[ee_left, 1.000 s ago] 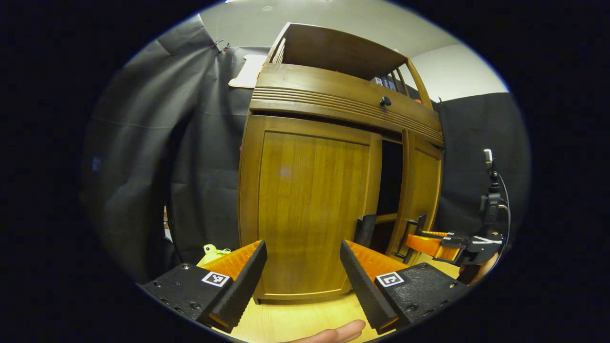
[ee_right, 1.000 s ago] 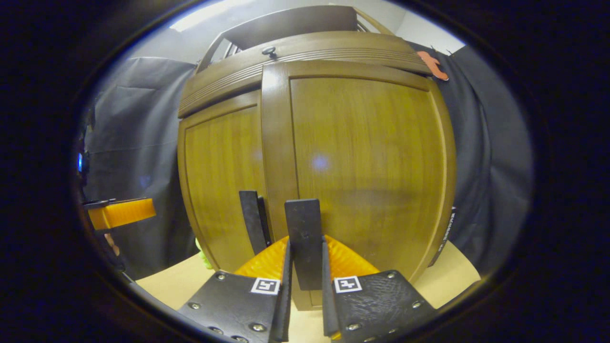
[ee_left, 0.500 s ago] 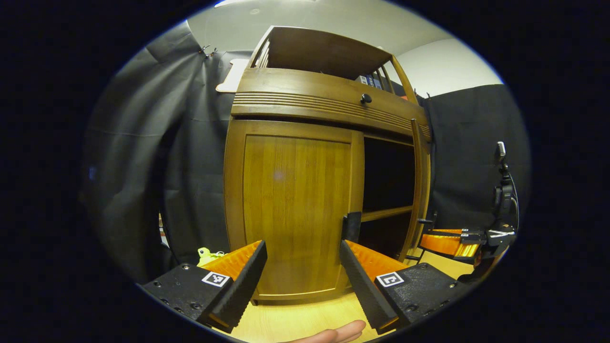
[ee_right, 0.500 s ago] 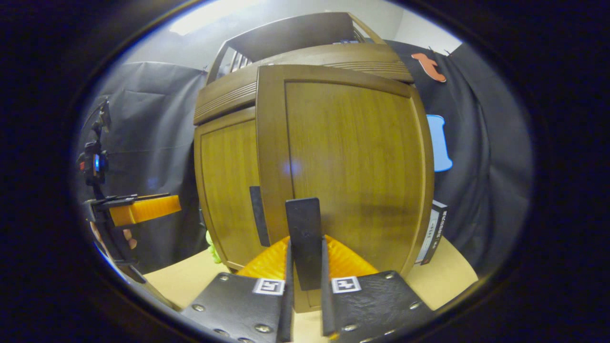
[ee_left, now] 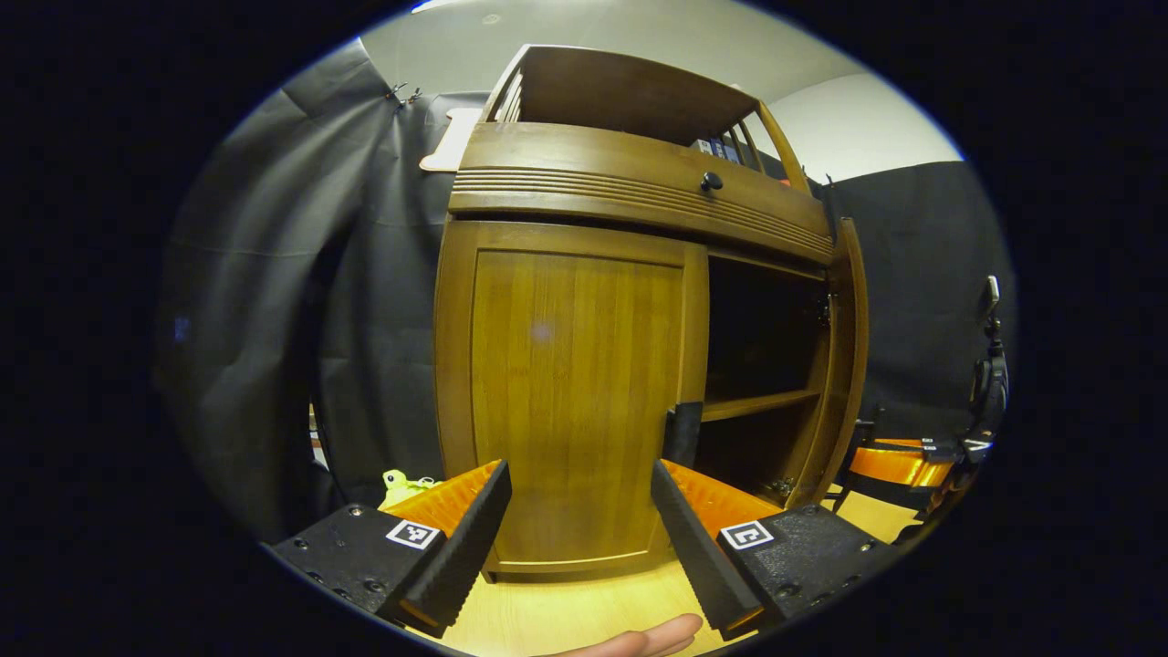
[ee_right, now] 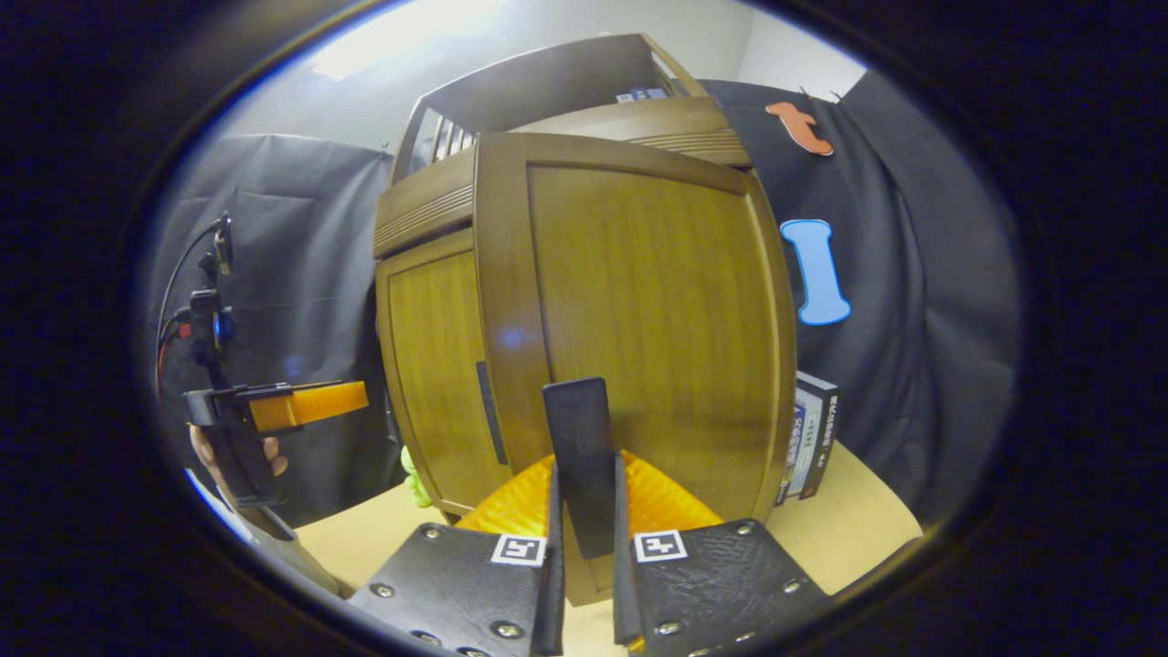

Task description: Open the right door of the double-door shoe cabinet with the right hand, and open the left door with the left hand.

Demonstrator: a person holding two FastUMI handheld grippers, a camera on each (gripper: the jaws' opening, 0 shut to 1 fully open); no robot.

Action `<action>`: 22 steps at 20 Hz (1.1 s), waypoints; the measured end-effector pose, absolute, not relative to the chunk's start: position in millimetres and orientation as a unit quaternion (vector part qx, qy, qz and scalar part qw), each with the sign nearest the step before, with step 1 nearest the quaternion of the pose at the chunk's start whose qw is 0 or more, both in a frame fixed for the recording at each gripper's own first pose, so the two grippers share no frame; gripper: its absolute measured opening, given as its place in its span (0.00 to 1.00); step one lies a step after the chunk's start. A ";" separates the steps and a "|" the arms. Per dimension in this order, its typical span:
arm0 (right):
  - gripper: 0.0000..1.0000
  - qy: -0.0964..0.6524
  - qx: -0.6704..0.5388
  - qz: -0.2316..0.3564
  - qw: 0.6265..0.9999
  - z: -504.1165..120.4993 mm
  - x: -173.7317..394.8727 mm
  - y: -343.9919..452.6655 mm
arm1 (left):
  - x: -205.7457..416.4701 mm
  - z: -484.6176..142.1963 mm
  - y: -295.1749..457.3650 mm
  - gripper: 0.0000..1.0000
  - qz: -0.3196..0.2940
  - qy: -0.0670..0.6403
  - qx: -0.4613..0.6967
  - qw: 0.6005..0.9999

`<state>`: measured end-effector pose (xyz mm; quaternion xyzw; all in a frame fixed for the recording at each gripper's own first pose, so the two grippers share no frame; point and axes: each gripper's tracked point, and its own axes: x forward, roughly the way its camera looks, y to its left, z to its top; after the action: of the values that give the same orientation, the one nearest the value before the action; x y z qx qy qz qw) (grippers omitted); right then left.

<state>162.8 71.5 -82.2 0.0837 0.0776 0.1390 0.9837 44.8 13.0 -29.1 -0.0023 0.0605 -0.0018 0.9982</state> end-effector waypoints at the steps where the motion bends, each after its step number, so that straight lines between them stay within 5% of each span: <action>1: 0.21 0.078 0.084 0.135 0.984 -81.4 159.7 67.4 | 44.2 -29.5 11.6 0.92 -0.003 0.061 0.000 0.998; 16: 0.15 0.081 0.055 0.051 0.994 -74.3 124.1 1.6 | 40.6 -31.9 -9.5 0.96 -0.019 0.055 0.024 0.998; 22: 0.20 0.081 0.033 0.010 0.996 -73.0 113.4 -34.4 | 44.4 -36.5 -10.4 0.96 -0.017 0.065 0.028 0.997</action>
<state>113.4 -34.4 -73.0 0.0328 0.0806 0.0099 0.9962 44.4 -10.4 -36.5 0.0284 0.0650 -0.0167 0.9973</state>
